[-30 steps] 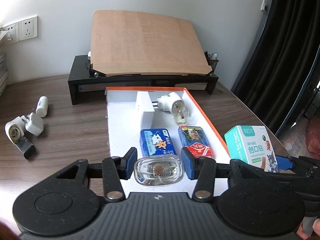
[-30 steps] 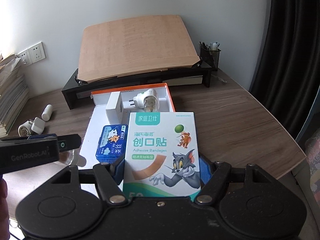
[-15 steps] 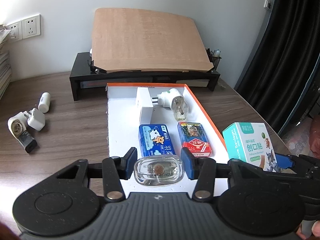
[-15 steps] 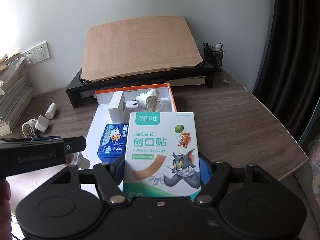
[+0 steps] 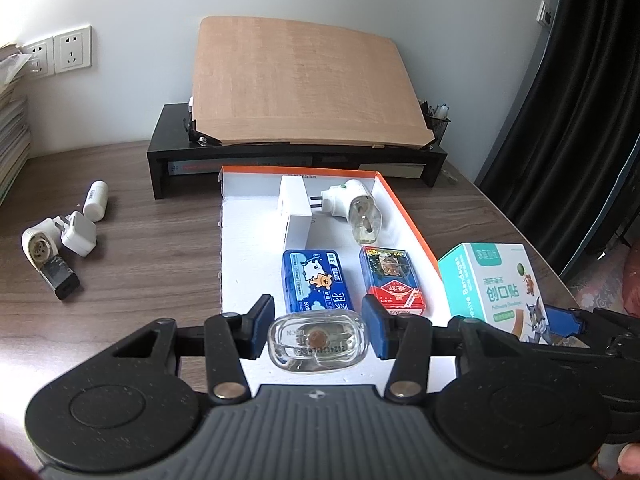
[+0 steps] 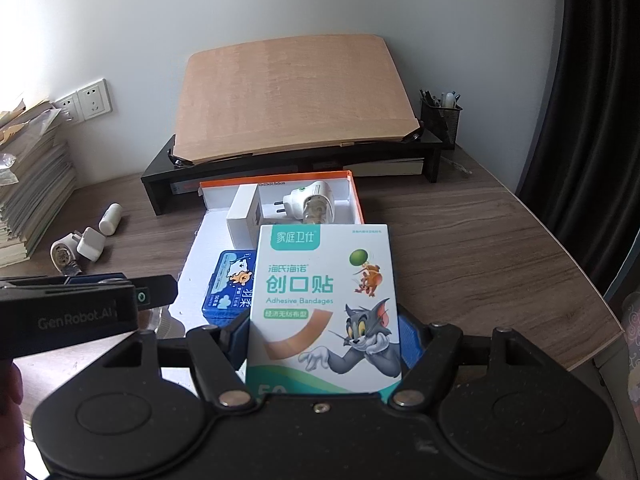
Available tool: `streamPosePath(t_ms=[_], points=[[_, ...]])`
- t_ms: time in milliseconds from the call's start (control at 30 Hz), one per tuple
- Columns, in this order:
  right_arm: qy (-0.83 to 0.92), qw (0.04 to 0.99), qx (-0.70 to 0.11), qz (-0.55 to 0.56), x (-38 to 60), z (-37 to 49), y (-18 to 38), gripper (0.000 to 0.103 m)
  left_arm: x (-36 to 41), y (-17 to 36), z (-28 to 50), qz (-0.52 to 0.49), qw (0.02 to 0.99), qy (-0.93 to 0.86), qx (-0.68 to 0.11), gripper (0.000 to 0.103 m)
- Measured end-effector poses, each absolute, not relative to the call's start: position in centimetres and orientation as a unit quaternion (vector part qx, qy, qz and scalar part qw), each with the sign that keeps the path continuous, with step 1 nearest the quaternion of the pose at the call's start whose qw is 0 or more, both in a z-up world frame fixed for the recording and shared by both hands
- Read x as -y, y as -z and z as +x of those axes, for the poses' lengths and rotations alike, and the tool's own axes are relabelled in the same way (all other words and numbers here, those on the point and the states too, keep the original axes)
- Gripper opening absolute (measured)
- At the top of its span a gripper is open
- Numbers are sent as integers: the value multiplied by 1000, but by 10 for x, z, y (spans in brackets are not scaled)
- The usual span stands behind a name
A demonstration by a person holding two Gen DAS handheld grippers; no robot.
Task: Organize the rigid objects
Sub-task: 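Hold the glass bottle and bandage box above the white box with both tools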
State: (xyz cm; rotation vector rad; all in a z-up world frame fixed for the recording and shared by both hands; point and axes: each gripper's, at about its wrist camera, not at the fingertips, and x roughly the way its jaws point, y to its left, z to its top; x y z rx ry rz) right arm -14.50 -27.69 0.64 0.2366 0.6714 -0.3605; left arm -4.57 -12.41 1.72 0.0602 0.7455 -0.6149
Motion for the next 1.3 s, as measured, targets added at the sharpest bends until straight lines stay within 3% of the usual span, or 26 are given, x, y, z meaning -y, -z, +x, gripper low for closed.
streamPosePath(t_ms=[1300], points=[[162, 918, -345, 107, 278, -130, -5, 84, 126, -11, -33, 25, 882, 281, -376, 49]])
